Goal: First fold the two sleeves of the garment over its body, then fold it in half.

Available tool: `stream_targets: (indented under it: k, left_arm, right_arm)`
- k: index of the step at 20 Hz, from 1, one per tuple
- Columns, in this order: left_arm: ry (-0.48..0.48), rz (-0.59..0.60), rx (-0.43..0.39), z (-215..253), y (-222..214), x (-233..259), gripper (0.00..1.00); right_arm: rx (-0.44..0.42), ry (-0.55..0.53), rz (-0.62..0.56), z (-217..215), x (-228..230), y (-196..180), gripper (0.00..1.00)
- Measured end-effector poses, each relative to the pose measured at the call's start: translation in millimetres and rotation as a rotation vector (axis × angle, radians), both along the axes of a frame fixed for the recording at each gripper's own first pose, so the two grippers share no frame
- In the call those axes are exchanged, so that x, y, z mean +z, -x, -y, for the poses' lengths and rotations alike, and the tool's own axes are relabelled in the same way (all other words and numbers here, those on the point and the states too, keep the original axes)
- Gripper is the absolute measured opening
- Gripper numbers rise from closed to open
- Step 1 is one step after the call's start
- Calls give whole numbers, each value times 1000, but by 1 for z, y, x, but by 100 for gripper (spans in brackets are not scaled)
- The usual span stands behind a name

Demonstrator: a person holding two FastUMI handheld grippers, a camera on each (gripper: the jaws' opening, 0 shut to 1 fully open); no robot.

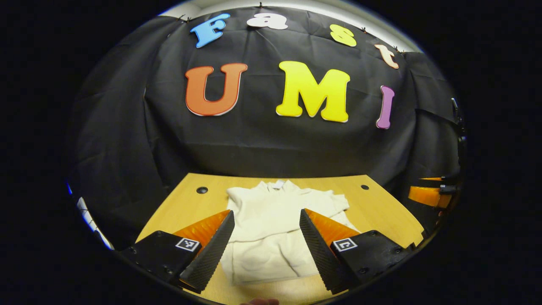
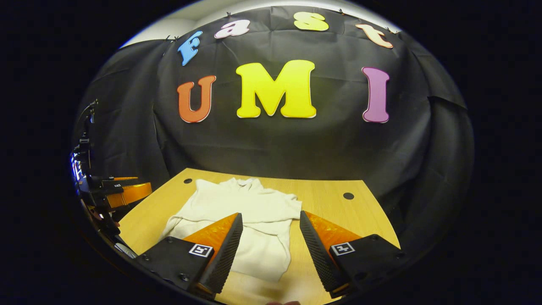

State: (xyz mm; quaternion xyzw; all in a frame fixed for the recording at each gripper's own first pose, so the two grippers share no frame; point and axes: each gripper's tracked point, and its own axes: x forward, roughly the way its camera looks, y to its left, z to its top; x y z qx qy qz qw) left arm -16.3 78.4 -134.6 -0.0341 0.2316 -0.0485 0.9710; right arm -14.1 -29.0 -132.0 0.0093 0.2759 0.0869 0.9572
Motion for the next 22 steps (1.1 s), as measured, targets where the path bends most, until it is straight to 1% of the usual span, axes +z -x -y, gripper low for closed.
stream_targets:
  k: [2, 5, 7, 8, 11, 13, 14, 16, 18, 20, 22]
  left_arm:
    - [-9, -65, -9, -8, 14, -24, 98]
    - [-12, -156, -31, -17, 29, -58, 98]
    - [11, -244, -42, -23, 46, -84, 99]
    - [23, -286, -42, -28, 56, -98, 99]
    - [110, -397, -26, -35, 75, -130, 99]
    - [125, -452, -16, -42, 83, -152, 98]
    - [124, -476, -17, -45, 87, -160, 98]
    - [120, -518, -13, -54, 90, -181, 98]
    - [108, -550, 6, -60, 89, -192, 98]
    - [107, -553, 2, -58, 81, -196, 98]
    - [116, -571, 5, -56, 75, -202, 97]
  right_arm:
    - [-4, 7, -58, 9, -19, 10, 84]
    - [-12, 20, -161, 24, -52, 29, 86]
    - [-24, 19, -226, 34, -71, 43, 84]
    - [-31, 23, -252, 39, -78, 48, 86]
    - [-53, 30, -318, 48, -103, 61, 84]
    - [-59, 36, -365, 51, -123, 69, 86]
    - [-58, 39, -385, 50, -132, 72, 84]
    - [-54, 45, -421, 46, -148, 75, 86]
    - [-56, 58, -459, 41, -169, 73, 84]
    - [-71, 46, -518, 32, -189, 75, 84]
    - [-106, 28, -585, 26, -212, 77, 86]
